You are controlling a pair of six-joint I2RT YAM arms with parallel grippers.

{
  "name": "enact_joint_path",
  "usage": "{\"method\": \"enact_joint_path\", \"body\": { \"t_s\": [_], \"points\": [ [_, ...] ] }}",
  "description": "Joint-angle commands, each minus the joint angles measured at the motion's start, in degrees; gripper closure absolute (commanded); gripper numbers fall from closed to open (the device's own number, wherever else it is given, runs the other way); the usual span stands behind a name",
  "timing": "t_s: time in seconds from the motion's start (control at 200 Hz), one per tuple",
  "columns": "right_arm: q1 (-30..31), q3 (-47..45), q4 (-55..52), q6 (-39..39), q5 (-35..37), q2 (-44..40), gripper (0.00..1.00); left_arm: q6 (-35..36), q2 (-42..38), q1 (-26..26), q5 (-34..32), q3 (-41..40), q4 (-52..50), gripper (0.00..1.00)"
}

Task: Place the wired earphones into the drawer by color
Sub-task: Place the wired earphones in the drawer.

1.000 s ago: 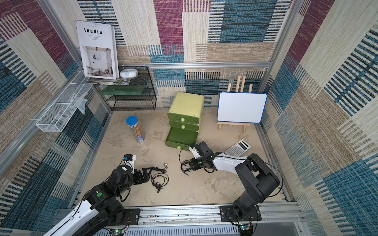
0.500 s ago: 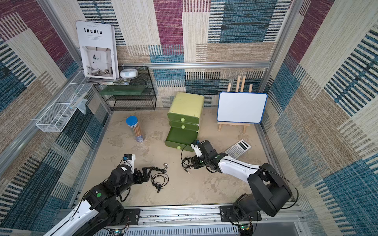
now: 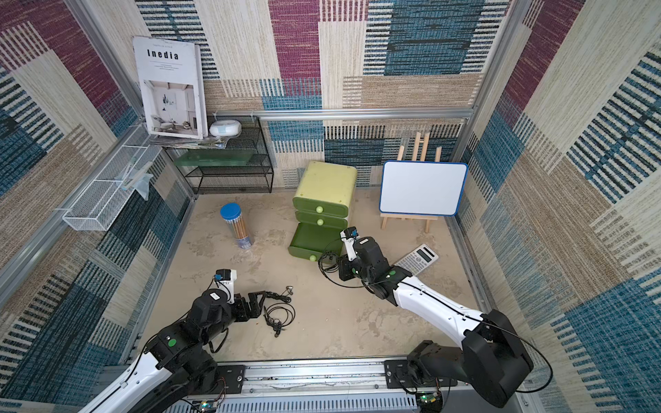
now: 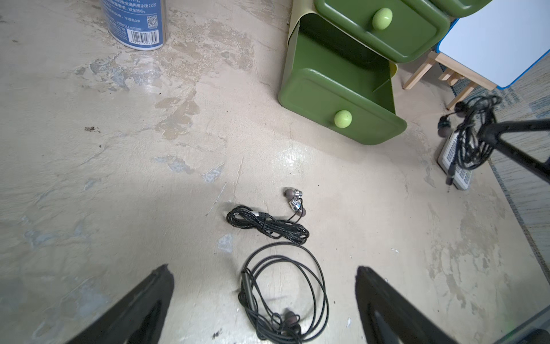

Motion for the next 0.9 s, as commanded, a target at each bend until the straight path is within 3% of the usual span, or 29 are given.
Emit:
{"method": "enact_joint_path", "body": {
  "t_s": [0.0,0.541,0.896],
  "points": [
    [0.0,2.1,2.7,1.1,6.1,0.9,1.0,0.4,-0.5,0.0,0.6,-0.1,0.7,0.01],
    [0.0,9.4,9.6,-1.0,17.0,13.8,1.0,0.6,-2.8,0.0,-0.1,-1.7,1.6,0.01],
    [0.0,14.3,11.1,-1.6,17.9,23.0,1.0,2.1,-1.3,0.0,0.0,-1.6,2.9,0.01]
  ]
}}
